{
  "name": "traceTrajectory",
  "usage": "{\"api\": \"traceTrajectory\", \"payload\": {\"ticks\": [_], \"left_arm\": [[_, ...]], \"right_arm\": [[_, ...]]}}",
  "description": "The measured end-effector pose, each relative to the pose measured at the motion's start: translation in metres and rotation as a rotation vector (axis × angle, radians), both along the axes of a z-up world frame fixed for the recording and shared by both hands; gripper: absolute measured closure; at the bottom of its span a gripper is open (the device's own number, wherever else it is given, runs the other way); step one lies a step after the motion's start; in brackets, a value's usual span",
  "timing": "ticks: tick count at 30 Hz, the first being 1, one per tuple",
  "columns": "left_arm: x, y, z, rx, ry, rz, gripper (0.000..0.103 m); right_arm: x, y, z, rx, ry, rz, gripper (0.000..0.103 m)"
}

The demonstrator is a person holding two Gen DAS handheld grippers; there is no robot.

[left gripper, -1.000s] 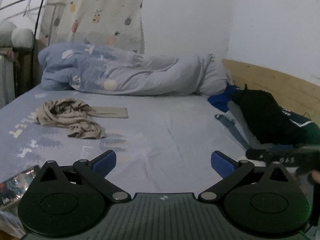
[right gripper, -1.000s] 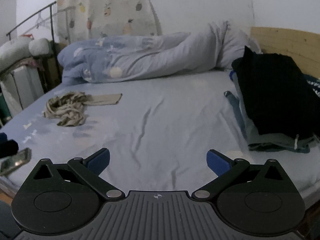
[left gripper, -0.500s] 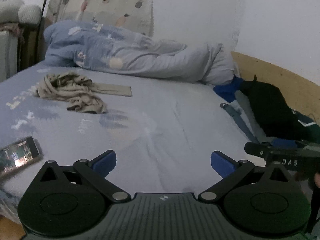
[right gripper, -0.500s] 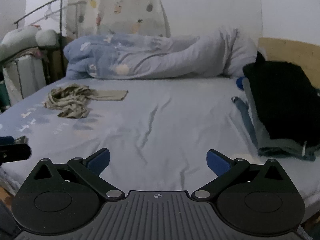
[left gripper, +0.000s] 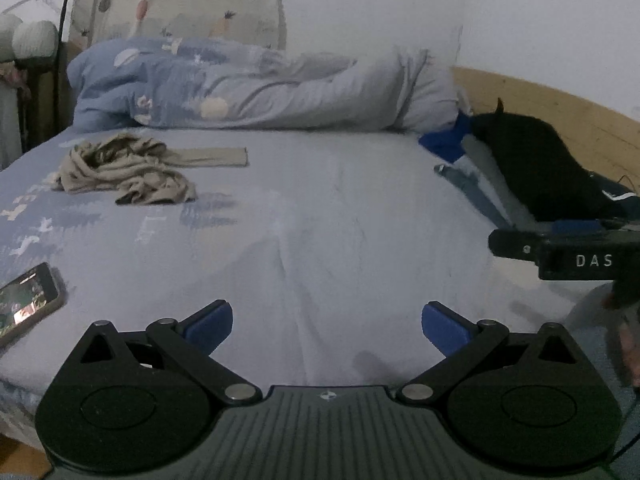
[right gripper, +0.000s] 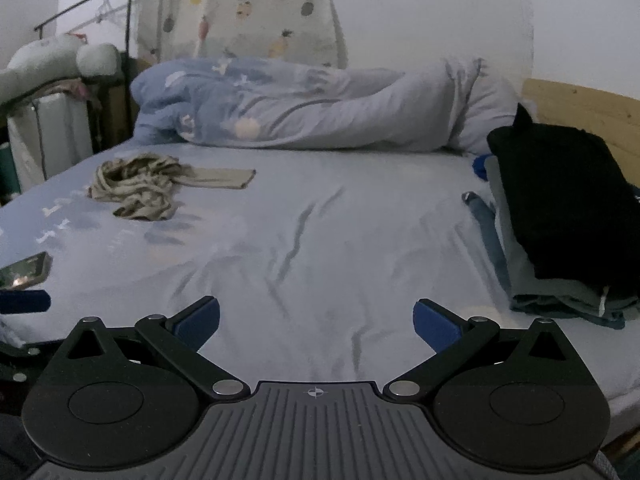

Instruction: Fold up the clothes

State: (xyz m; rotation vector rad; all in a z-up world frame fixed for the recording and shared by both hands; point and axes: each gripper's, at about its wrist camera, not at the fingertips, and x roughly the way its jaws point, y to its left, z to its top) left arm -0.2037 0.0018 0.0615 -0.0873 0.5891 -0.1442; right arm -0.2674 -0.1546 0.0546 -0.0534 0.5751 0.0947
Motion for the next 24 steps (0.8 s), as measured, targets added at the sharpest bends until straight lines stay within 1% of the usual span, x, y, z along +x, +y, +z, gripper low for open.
{"api": "traceTrajectory", "payload": {"ticks": [6, 12, 24], "left_arm": [[-0.0003, 0.0088, 0.0034, -0.03, 0.006, 0.035, 0.0], [0.0007, 0.01, 0.0052, 0.021, 0.008, 0.077, 0.0], [-0.0015, 0.0012, 0.01, 0.057, -0.018, 0.021, 0.0]], "right_arm": [[0.0008, 0.0005, -0.0025, -0.023, 0.005, 0.004, 0.0], [0.0025, 0.0025, -0.0048, -0.033, 0.012, 0.013, 0.0], [0.0034, 0.0014, -0.0076, -0.041, 0.019, 0.012, 0.0]]}}
